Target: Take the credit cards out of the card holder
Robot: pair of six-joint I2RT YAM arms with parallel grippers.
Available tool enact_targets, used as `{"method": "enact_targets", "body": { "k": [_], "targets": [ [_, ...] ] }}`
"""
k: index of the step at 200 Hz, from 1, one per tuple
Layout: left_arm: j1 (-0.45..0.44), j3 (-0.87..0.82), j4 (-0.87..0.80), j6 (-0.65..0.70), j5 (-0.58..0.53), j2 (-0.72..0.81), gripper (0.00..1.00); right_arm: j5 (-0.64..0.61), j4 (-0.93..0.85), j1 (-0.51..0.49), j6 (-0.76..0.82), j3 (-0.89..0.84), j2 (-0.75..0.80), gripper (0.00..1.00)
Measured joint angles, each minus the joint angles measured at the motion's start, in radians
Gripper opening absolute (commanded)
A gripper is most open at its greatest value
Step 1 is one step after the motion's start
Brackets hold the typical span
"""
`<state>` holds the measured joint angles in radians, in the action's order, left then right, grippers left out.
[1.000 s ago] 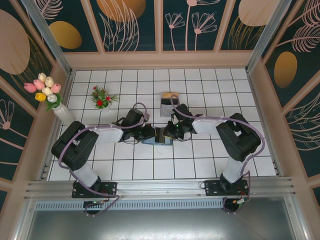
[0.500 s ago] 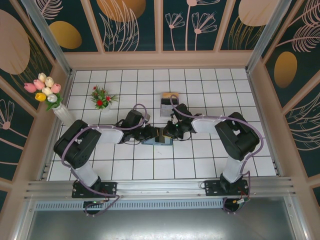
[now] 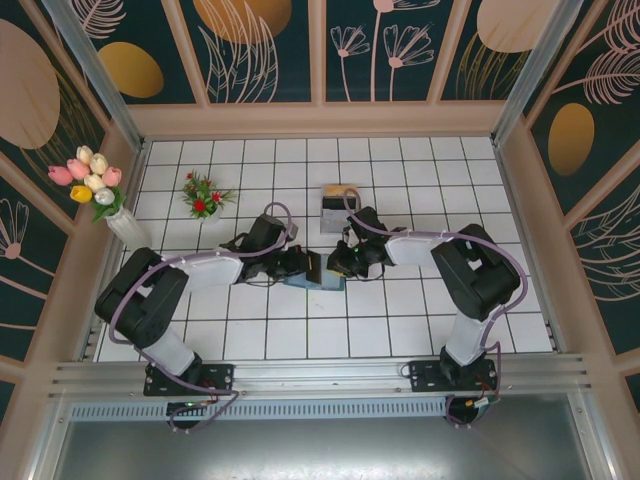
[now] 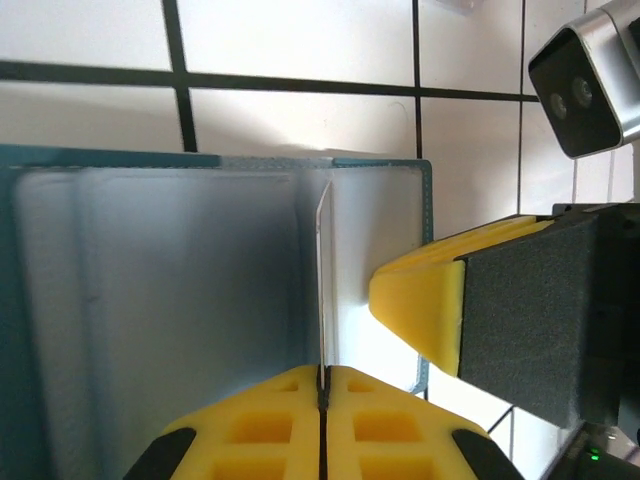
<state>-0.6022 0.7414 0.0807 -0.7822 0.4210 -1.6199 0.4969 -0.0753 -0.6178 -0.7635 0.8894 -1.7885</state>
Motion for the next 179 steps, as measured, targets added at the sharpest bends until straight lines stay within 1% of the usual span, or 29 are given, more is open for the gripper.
{"method": "enact_targets", "body": {
  "k": [25, 48, 64, 90, 96, 100, 112, 118, 127, 151, 179],
  "targets": [
    [0.002, 0.026, -0.090, 0.041, -0.064, 0.048, 0.08, 0.002, 0.000, 0.003, 0.000, 0.000, 0.001, 0.17],
    [0.002, 0.035, -0.141, 0.057, -0.094, 0.101, 0.08, 0.001, 0.000, 0.003, 0.001, 0.005, 0.008, 0.21],
    [0.002, 0.055, -0.175, 0.067, -0.116, 0.141, 0.08, 0.002, -0.001, 0.008, 0.008, 0.013, 0.027, 0.26],
    [0.002, 0.103, -0.218, 0.087, -0.180, 0.206, 0.08, 0.004, 0.001, 0.025, 0.034, 0.052, 0.087, 0.31],
    [0.002, 0.107, -0.220, 0.089, -0.193, 0.220, 0.08, 0.007, 0.006, 0.031, 0.037, 0.063, 0.101, 0.33],
    [0.004, 0.108, -0.219, 0.090, -0.200, 0.229, 0.08, 0.011, 0.013, 0.036, 0.046, 0.069, 0.112, 0.37],
    [0.007, 0.109, -0.214, 0.088, -0.206, 0.251, 0.08, 0.029, 0.040, 0.051, 0.057, 0.077, 0.144, 0.52],
    [0.008, 0.108, -0.205, 0.080, -0.205, 0.257, 0.08, 0.036, 0.052, 0.061, 0.057, 0.077, 0.159, 0.56],
    [0.008, 0.105, -0.181, 0.066, -0.197, 0.261, 0.08, 0.054, 0.080, 0.075, 0.058, 0.075, 0.181, 0.60],
    [0.013, 0.087, -0.087, 0.005, -0.162, 0.261, 0.08, 0.104, 0.135, 0.137, 0.060, 0.069, 0.228, 0.63],
    [0.026, 0.080, 0.035, -0.068, -0.092, 0.241, 0.08, 0.182, 0.193, 0.194, 0.055, 0.066, 0.234, 0.64]
  ]
}}
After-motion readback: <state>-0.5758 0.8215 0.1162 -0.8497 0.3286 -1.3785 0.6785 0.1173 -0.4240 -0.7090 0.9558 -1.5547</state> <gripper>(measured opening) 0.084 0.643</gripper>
